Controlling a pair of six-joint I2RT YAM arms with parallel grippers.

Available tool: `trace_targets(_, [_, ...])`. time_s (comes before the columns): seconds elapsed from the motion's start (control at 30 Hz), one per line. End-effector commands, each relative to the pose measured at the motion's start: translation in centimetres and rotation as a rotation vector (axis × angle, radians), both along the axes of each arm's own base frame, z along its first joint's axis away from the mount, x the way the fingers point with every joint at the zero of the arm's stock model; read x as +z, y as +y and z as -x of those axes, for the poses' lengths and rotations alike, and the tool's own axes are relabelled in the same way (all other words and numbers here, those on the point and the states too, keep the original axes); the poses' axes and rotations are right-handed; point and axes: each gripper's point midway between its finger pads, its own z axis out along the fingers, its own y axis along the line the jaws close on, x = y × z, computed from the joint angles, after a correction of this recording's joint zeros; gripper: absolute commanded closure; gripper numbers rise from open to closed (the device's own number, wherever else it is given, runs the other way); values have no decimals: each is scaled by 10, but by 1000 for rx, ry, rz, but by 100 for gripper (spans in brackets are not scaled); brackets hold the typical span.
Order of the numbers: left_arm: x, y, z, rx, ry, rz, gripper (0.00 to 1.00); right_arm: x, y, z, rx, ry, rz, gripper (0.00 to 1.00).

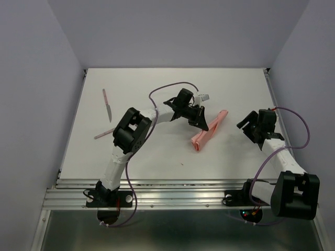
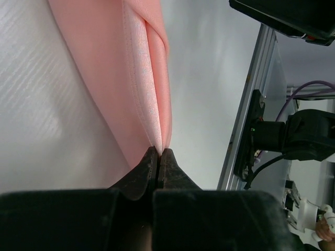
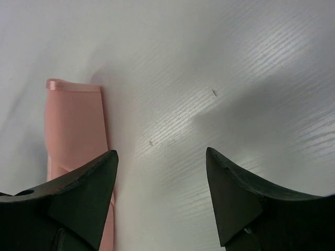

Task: Fold the napkin into a case and place the utensils inside
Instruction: Turn over the smaller rectangle-folded napkin at the center of the board, then smooth out the smaller rectangle-folded napkin at the center of the board.

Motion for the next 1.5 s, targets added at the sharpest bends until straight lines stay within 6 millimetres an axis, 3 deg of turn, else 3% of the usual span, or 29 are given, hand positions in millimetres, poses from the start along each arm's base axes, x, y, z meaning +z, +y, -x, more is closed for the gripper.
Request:
trace_targets(0.0, [26, 2, -1, -45, -17, 108, 100, 20, -5, -10, 0, -51, 20, 27])
trace_targets(0.23, [15, 19, -18, -11, -1, 118, 100, 18, -5, -13, 20, -37, 27, 26])
trace_targets(0.27, [14, 20, -21, -3, -4, 114, 98, 18, -4, -14, 22, -37, 27, 26])
trace_targets(0.33, [7, 25, -24, 12, 3, 104, 83, 17, -4, -14, 30, -34, 28, 26])
trace_targets(0.37, [2, 28, -25, 19, 11, 95, 70, 17, -3, -14, 35, -32, 27, 26])
trace_targets(0.6, [-21, 45, -48, 86, 30, 36, 53, 20, 10, -18, 121, -35, -3, 26])
trace_targets(0.77, [-14, 81, -79, 210, -41, -48, 49, 23, 24, -28, 204, -50, -44, 26])
trace_targets(0.83, [-5, 94, -87, 249, -80, -84, 48, 24, 41, -34, 253, -48, -43, 27])
trace_targets(0.87, [-8, 105, -95, 303, -103, -141, 48, 26, 48, -37, 267, -52, -37, 27])
trace_targets(0.9, [-5, 110, -98, 323, -125, -167, 48, 25, 70, -40, 325, -51, -30, 28])
trace_targets(1.0, [9, 126, -102, 388, -183, -235, 49, 31, 90, -55, 364, -64, -20, 33])
trace_targets(1.03, [9, 129, -97, 394, -180, -246, 49, 25, 94, -61, 373, -52, -46, 43])
trace_targets(1.07, [21, 131, -95, 412, -202, -242, 51, 29, 101, -68, 388, -68, -58, 50])
trace_targets(1.1, [16, 135, -88, 416, -193, -260, 53, 28, 104, -72, 388, -69, -72, 62])
trace_targets(1.17, [27, 132, -77, 420, -217, -255, 59, 26, 108, -89, 398, -71, -87, 74])
trace_targets(1.2, [19, 134, -67, 414, -195, -268, 63, 25, 110, -93, 401, -64, -91, 79])
trace_targets(1.27, [20, 127, -53, 397, -190, -260, 69, 24, 117, -102, 425, -60, -100, 81])
trace_targets(1.33, [21, 121, -35, 374, -182, -247, 87, 23, 119, -116, 438, -52, -93, 82])
trace_targets(1.47, [10, 114, -18, 349, -158, -234, 98, 20, 122, -138, 456, -26, -91, 82])
